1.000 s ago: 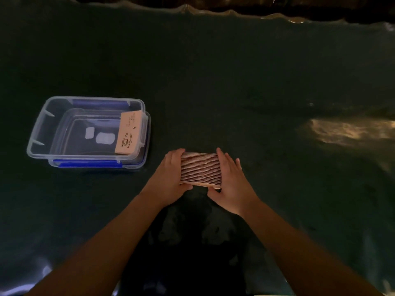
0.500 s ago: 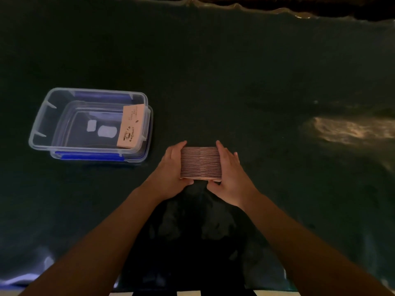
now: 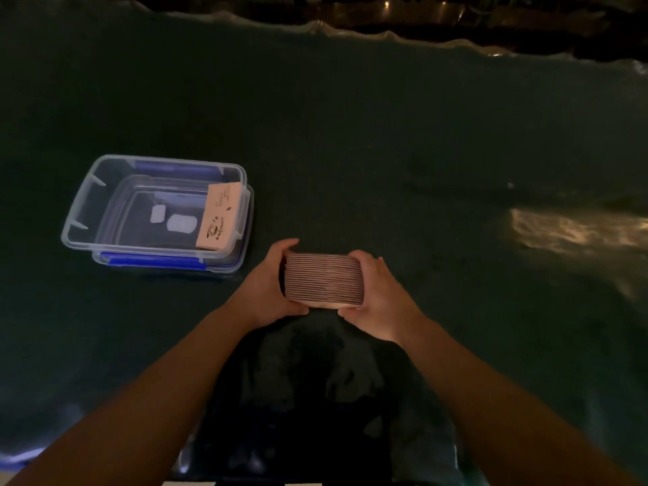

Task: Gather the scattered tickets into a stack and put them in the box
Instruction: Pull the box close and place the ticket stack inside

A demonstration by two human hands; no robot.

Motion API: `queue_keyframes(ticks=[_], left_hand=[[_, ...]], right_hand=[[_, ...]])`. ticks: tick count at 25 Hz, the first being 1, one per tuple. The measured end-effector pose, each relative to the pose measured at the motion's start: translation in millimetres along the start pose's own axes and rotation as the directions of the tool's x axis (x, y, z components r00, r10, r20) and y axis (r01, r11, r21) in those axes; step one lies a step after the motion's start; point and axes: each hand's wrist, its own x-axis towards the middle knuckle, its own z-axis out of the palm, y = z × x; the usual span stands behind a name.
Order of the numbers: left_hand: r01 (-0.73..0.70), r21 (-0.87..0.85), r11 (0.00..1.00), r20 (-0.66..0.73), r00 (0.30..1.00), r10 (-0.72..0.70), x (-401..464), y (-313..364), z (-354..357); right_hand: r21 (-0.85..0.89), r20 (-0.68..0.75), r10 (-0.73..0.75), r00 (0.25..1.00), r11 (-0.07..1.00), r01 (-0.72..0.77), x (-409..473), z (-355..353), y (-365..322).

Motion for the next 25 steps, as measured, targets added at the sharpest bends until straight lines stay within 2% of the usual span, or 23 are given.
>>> queue_keyframes(ticks=[3,7,11,13,16,18,22,25], left_hand=[[0.035,-0.088,0.995,0.035,0.999,-0.032,-15.1,9.2,-8.2],[0.084,-0.326,0.942,0.057,0.996,-0.069,-35.0,33.9,-19.2],[0.032,-0.655,0.755,-0.021,0.998,-0.061,-48.0,61.5,-28.2],[0.001,-0.754,0.657,-0.074,0.994,-0.086,-52.9,75.4,-31.1],[-0.070,-0.809,0.583,-0.190,0.971,-0.147,-60.7,90.2,-41.2],[-0.093,-0.806,0.584,-0.214,0.966,-0.142,-65.7,93.7,-53.0],[-0.088,-0.761,0.642,-0.214,0.969,-0.121,-72.0,91.5,-83.0],[-0.062,-0.794,0.605,-0.177,0.975,-0.132,-78.6,76.8,-111.4]], right_hand=[[0.127,0.103,0.053,0.993,0.990,-0.066,-13.0,-7.0,-5.8],[0.278,0.129,0.011,0.992,0.959,-0.047,-23.0,-27.6,-24.5],[0.366,0.206,-0.011,0.979,0.928,-0.066,-18.6,-59.2,-51.4],[0.410,0.261,-0.046,0.964,0.910,-0.068,-17.8,-68.2,-68.0],[0.484,0.319,-0.104,0.942,0.873,-0.068,-16.7,-75.7,-98.0],[0.553,0.294,-0.115,0.949,0.830,-0.070,-15.5,-79.1,-123.0],[0.580,0.161,-0.077,0.984,0.814,-0.032,-2.6,-71.5,-163.9],[0.632,0.121,0.012,0.993,0.770,-0.086,12.0,-49.3,-194.6]])
